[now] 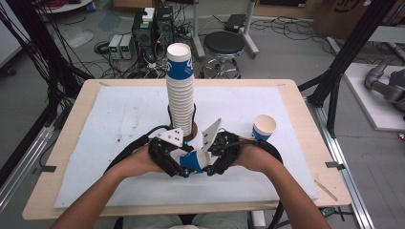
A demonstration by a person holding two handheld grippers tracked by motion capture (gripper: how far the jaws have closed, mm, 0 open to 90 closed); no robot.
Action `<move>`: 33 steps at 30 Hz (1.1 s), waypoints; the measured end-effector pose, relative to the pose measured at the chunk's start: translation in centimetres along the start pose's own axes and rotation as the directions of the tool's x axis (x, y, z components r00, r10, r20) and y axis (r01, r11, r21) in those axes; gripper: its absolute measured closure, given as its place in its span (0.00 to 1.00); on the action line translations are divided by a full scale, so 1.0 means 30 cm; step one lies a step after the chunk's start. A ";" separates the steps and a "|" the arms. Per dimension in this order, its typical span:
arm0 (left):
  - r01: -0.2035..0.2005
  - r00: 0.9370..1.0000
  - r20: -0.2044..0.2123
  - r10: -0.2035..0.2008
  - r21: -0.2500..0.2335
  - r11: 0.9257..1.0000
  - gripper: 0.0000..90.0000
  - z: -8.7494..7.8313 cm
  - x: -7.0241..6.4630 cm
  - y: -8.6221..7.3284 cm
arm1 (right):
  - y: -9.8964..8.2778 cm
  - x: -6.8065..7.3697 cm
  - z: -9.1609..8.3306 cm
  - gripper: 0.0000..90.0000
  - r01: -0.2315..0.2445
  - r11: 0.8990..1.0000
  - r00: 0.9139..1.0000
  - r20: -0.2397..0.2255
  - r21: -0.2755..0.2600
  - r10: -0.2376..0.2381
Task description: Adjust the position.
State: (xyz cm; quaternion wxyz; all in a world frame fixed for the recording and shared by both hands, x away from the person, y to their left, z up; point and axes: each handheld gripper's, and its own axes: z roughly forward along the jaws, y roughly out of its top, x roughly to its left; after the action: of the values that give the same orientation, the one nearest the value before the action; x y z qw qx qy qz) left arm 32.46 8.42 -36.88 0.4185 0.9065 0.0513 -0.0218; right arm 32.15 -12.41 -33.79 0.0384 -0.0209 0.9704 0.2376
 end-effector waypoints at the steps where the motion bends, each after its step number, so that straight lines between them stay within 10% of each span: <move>1: 0.007 1.000 0.001 -0.007 0.001 1.000 0.29 0.004 0.001 -0.001 | 0.002 0.000 0.000 0.39 0.001 1.000 1.000 -0.006 0.005 -0.001; 24: -0.002 0.999 0.034 0.000 0.075 0.997 0.37 0.033 0.005 -0.009 | 0.057 0.011 0.022 0.40 0.055 0.993 0.999 -0.002 0.108 -0.055; 33: 0.018 0.999 0.050 -0.016 -0.029 0.999 0.36 -0.003 0.016 -0.034 | 0.008 -0.009 -0.030 0.29 -0.034 0.992 0.999 -0.026 -0.122 0.031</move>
State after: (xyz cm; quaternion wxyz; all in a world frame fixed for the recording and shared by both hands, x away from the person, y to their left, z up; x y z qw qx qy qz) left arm 32.81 9.17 -37.63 0.4328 0.8990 0.0489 -0.0470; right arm 32.33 -12.60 -32.86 0.0215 -0.0102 0.9546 0.2968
